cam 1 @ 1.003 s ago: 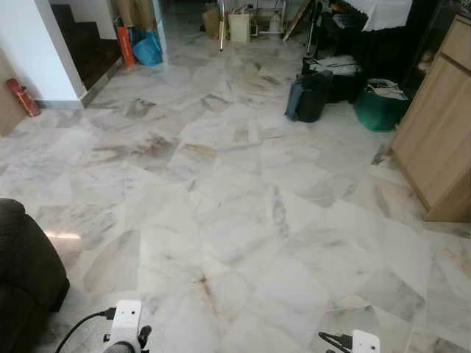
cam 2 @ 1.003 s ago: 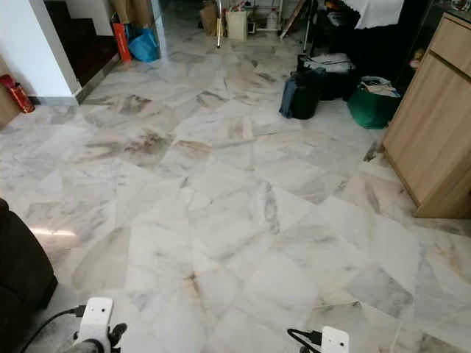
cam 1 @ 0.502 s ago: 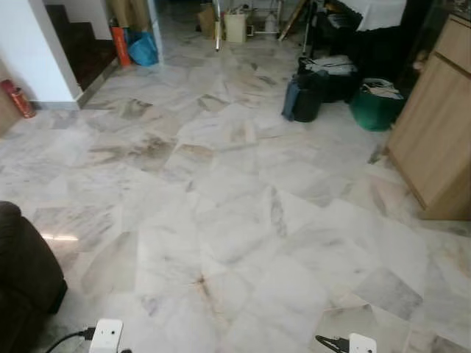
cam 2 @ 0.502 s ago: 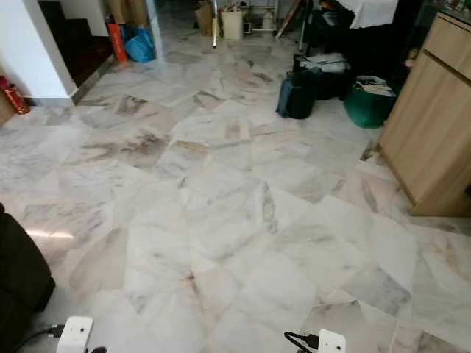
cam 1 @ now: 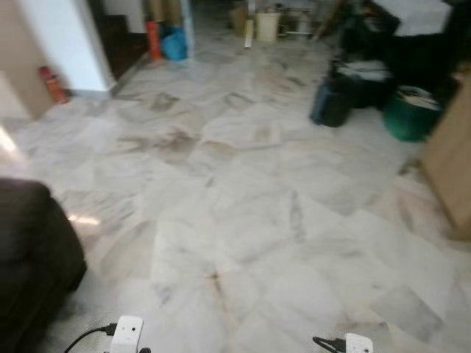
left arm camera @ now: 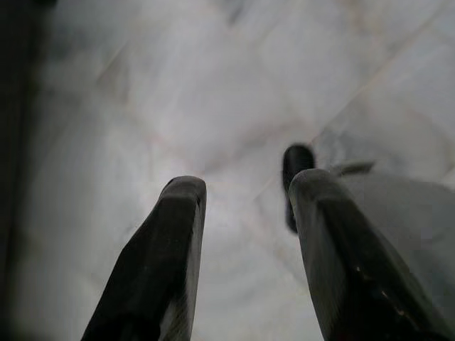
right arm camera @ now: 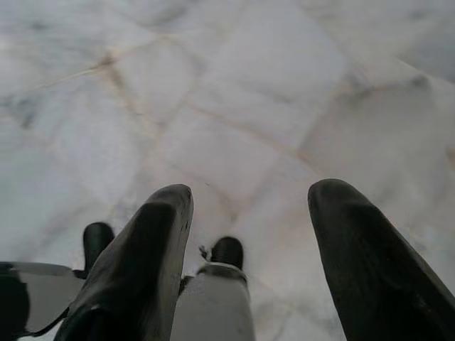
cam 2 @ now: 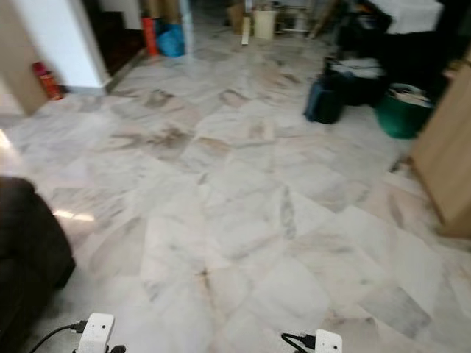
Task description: Move the pillow to the sofa from floor
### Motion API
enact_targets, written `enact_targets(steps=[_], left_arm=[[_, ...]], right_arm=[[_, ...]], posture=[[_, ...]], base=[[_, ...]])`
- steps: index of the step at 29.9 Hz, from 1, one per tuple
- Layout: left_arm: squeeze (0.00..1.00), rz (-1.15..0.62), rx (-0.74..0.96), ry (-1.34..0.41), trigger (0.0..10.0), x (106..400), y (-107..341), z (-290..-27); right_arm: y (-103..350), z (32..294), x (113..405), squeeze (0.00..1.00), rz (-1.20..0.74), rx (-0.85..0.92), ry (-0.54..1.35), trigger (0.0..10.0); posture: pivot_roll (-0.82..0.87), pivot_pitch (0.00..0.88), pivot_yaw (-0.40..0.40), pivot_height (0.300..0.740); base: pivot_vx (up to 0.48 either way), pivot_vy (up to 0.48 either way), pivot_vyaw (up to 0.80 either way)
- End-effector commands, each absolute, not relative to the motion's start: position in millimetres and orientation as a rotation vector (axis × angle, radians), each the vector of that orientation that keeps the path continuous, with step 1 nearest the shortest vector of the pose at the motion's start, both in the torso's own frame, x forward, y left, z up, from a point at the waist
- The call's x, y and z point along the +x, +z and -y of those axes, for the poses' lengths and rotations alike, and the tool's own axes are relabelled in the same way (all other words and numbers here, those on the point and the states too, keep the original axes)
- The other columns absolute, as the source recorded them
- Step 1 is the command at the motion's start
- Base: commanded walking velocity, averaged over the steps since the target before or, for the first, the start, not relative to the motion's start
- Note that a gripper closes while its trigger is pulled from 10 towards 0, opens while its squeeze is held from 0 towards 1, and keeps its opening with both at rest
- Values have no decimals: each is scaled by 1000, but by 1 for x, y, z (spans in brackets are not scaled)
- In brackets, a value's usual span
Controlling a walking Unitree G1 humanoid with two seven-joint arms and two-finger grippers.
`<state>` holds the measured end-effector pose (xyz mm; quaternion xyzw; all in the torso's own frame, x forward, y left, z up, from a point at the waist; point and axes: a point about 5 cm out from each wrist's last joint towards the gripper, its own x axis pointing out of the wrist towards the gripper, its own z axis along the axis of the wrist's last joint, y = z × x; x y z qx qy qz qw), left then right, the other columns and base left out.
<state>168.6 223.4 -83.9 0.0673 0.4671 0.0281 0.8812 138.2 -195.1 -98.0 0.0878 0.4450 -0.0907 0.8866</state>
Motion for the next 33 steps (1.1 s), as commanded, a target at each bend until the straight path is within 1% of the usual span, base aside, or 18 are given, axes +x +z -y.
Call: enact_targets(steps=[1,5,33], left_arm=[[0,-995,160,56,10000,165,-86,-224],[0,-974,158,51,10000,172,-83,-223],[0,-974,157,49,10000,174,-82,-221]], right_arm=[[-99,196,134,0,-940,173,-184,10000],[-100,196,133,0,-943,169,-182,10000],[-98,199,139,0,-937,148,-160,10000]], posture=[[39,0,-6,740],[38,0,-8,740],[38,0,-16,740]], base=[[0,0,800],[0,0,800],[0,0,800]])
